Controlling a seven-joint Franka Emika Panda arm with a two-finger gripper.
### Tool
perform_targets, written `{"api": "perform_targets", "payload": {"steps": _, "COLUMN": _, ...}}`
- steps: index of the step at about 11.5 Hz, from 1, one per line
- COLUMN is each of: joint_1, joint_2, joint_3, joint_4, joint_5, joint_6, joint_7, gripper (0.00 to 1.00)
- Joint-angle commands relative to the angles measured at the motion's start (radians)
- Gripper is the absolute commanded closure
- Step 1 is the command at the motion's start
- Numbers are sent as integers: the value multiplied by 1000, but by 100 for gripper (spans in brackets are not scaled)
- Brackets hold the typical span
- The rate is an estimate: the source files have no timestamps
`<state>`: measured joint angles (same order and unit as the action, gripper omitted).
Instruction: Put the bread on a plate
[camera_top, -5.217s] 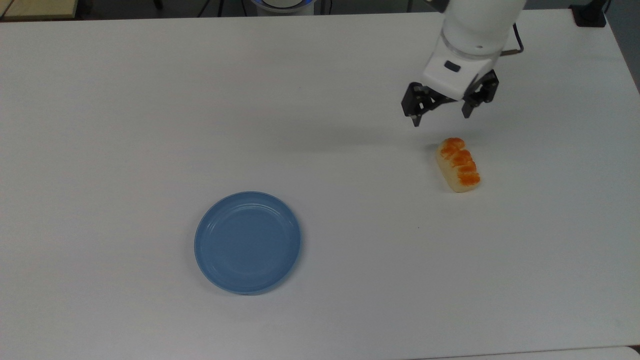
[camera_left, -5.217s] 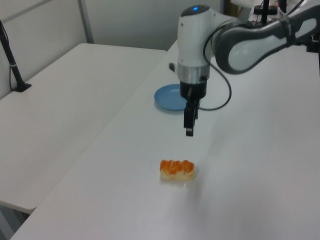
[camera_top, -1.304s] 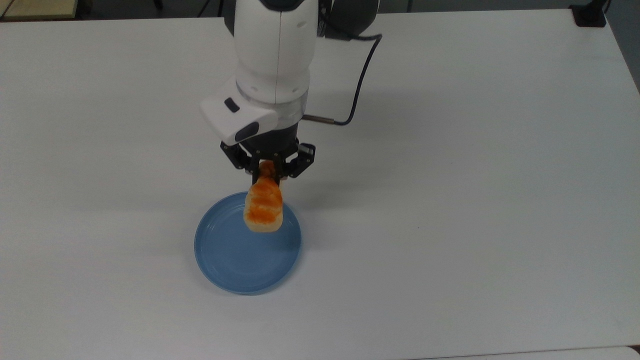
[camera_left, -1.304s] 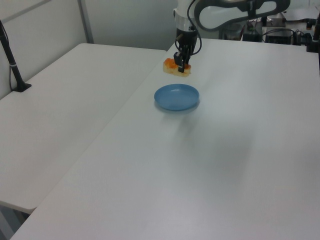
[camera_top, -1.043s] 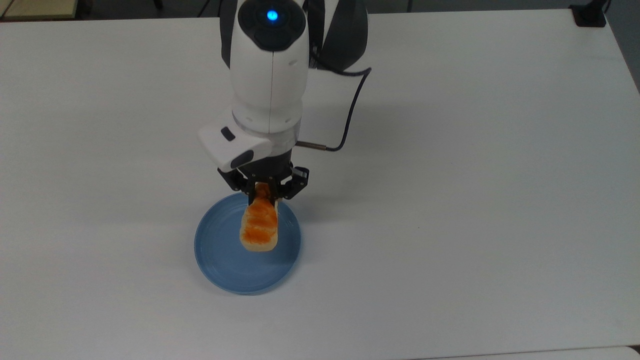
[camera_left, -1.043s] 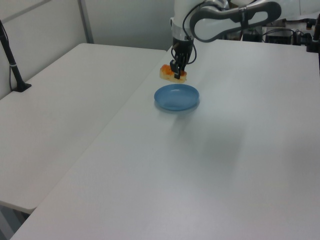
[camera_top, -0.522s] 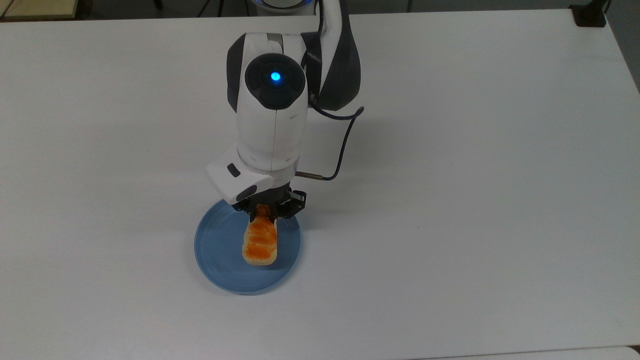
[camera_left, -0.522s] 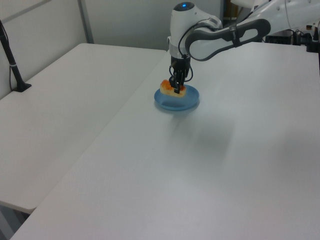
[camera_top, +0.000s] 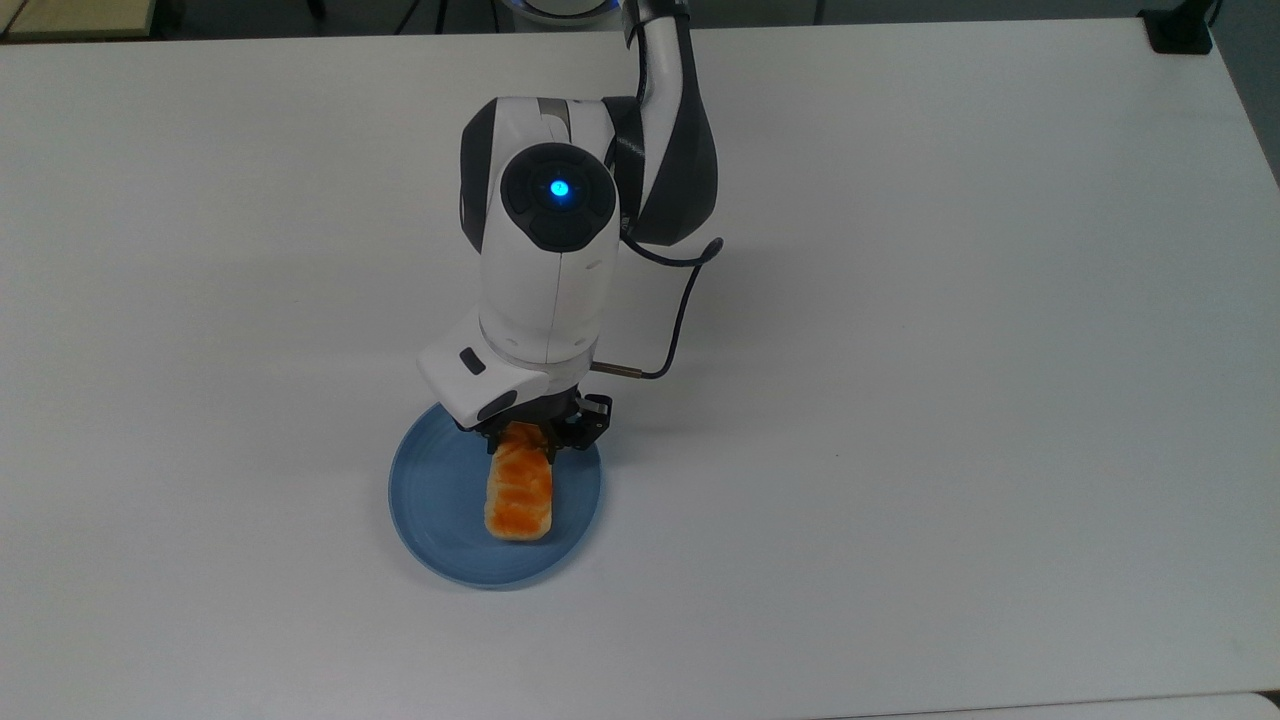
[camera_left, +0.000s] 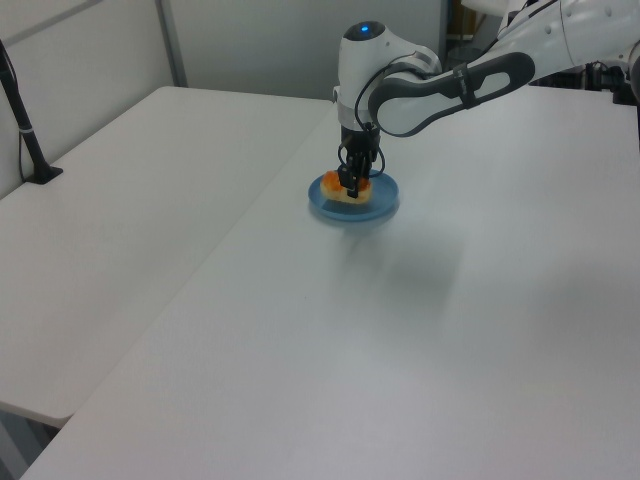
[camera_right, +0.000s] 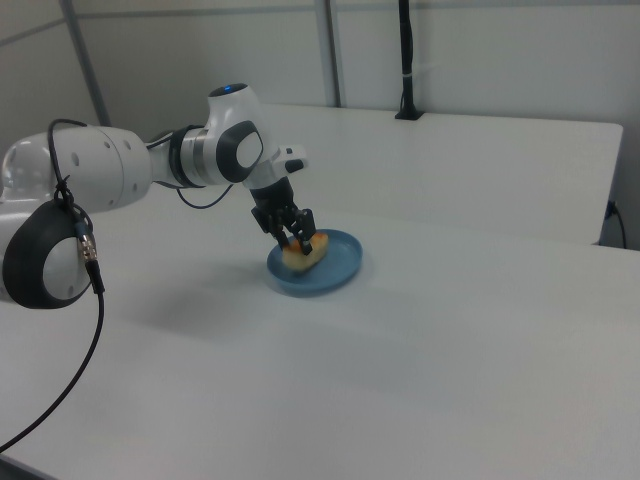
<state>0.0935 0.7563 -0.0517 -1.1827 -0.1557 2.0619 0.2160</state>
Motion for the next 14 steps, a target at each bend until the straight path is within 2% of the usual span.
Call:
{"api": "perform_targets", "payload": {"steps": 1, "joint_1": 6, "joint_2": -3, "joint_3": -8, "joint_4": -6, "joint_5": -27, "joint_6": 18, "joint_7": 25, "gripper": 6}}
{"api": "perform_targets", "payload": {"steps": 4, "joint_1": 0, "joint_2": -20, "joint_3": -8, "joint_4": -8, "joint_5": -25, "joint_6": 11, "joint_7": 23, "gripper": 0}}
{"api": "perform_targets", "payload": {"steps": 5, "joint_1": -7, "joint_2": -58, "joint_3": -8, "joint_4": -11, "joint_5": -24, "joint_6": -3, "joint_7": 22, "gripper": 0}}
{"api": "perform_targets", "payload": {"steps": 7, "joint_1": -15, "joint_2": -161, "joint_3": -5, "joint_4": -35, "joint_5": -10, "joint_6": -111, "joint_7": 20, "gripper": 0}}
{"api": "perform_targets", "payload": {"steps": 8, "joint_1": -17, "joint_2": -219, "joint_3": -4, "joint_4": -37, "joint_5": 19, "joint_6": -209, "joint_7": 25, "gripper": 0}}
{"api": "perform_targets", "payload": {"steps": 9, "joint_1": -27, "joint_2": -288, "joint_3": -8, "joint_4": -38, "joint_5": 83, "joint_6": -311, "joint_7": 19, "gripper": 0}}
{"api": "perform_targets", "payload": {"steps": 10, "joint_1": -38, "joint_2": -351, "joint_3": -8, "joint_4": -40, "joint_5": 105, "joint_6": -398, "joint_7": 17, "gripper": 0}}
{"api": "perform_targets", "payload": {"steps": 12, "joint_1": -41, "joint_2": -473, "joint_3": -8, "joint_4": -43, "joint_5": 108, "joint_6": -538, "joint_7": 8, "gripper": 0}}
{"api": "perform_targets", "payload": {"steps": 14, "joint_1": -46, "joint_2": -622, "joint_3": -8, "joint_4": -128, "joint_5": 108, "joint_6": -621, "joint_7": -80, "gripper": 0}}
